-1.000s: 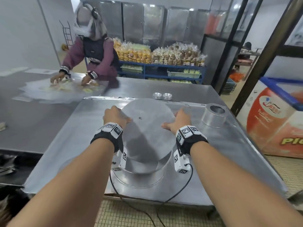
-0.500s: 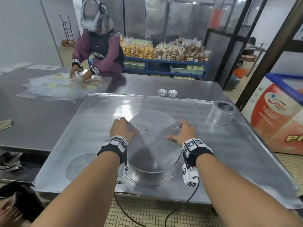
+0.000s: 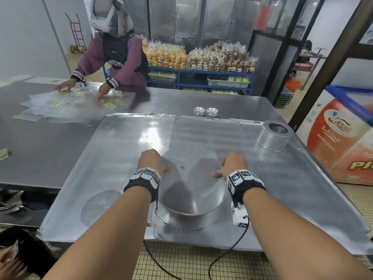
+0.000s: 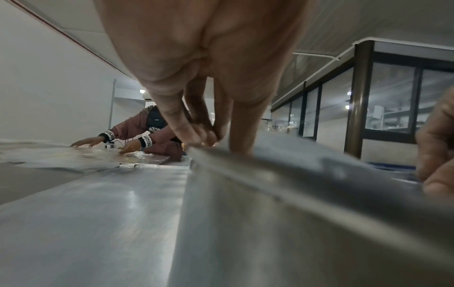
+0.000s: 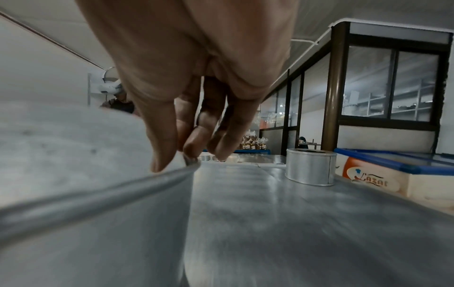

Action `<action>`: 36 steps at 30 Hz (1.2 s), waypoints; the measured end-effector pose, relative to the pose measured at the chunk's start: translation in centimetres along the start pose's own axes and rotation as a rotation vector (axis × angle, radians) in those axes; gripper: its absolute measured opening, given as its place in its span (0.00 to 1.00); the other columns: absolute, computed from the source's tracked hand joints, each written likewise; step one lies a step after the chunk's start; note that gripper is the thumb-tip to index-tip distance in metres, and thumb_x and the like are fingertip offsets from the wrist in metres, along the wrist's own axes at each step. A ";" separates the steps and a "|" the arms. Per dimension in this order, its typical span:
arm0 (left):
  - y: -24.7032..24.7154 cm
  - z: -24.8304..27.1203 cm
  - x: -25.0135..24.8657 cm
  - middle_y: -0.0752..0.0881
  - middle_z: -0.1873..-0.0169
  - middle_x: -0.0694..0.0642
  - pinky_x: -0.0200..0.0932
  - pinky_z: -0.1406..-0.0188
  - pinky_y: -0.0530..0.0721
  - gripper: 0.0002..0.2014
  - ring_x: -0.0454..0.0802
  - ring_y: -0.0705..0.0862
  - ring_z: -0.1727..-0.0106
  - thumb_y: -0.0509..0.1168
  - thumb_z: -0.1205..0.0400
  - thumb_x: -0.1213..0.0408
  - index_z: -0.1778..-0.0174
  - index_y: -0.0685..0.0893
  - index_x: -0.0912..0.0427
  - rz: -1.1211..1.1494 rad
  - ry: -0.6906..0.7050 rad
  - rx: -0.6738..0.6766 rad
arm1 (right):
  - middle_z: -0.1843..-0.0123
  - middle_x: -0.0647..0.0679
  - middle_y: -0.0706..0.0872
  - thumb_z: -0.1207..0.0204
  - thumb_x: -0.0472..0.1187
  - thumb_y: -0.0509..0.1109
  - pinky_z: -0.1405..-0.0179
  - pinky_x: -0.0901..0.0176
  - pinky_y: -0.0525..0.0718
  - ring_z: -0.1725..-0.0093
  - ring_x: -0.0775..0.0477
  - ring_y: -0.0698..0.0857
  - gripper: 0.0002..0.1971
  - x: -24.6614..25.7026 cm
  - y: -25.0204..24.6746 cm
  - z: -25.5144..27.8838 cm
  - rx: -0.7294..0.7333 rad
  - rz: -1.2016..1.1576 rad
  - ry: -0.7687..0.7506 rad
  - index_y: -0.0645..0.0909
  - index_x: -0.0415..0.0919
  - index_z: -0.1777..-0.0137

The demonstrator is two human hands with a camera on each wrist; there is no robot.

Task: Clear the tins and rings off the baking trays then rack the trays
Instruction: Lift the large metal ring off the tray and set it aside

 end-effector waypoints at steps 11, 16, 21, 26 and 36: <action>1.6 -0.2 3.9 0.85 0.68 0.58 0.41 0.63 0.83 0.07 0.58 0.86 0.63 0.69 0.24 0.71 0.68 0.81 0.65 -0.063 -0.118 0.178 | 0.48 0.41 0.90 0.33 0.36 0.79 0.50 0.57 0.86 0.46 0.40 0.89 0.08 -2.5 1.5 0.5 0.038 -0.007 0.081 0.83 0.40 0.56; 2.6 -1.3 5.1 0.92 0.67 0.64 0.58 0.53 0.92 0.09 0.62 0.93 0.61 0.75 0.37 0.72 0.63 0.91 0.73 0.067 -0.146 0.350 | 0.61 0.44 0.92 0.48 0.44 0.82 0.52 0.54 0.90 0.59 0.42 0.92 0.18 -4.2 2.7 0.7 0.264 -0.023 0.136 0.90 0.39 0.57; 2.1 -2.9 3.6 0.91 0.70 0.67 0.63 0.56 0.92 0.10 0.65 0.93 0.65 0.75 0.41 0.74 0.66 0.90 0.75 0.090 -0.133 0.344 | 0.66 0.46 0.91 0.47 0.43 0.79 0.62 0.61 0.88 0.65 0.45 0.90 0.16 -4.3 1.4 0.3 0.257 -0.083 0.117 0.91 0.39 0.58; 1.1 -5.0 -0.7 0.91 0.70 0.66 0.59 0.59 0.93 0.08 0.63 0.93 0.65 0.71 0.35 0.75 0.63 0.89 0.74 0.160 -0.086 0.200 | 0.63 0.39 0.92 0.44 0.33 0.78 0.59 0.49 0.91 0.61 0.40 0.91 0.09 -4.7 -1.7 -2.4 0.096 -0.206 0.093 0.90 0.35 0.62; 4.7 -12.9 -12.7 0.85 0.76 0.70 0.64 0.61 0.92 0.07 0.62 0.86 0.73 0.67 0.47 0.68 0.79 0.82 0.69 0.696 -0.104 -0.052 | 0.63 0.36 0.91 0.42 0.37 0.78 0.61 0.36 0.91 0.63 0.35 0.92 0.08 -8.6 -10.4 -12.6 -0.040 -0.757 0.088 0.87 0.33 0.64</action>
Point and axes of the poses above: each hand's wrist, its own z-axis away from the middle knuckle, its own y-axis out of the palm, x = y × z, the point moved 7 cm from there along -z, towards the middle knuckle
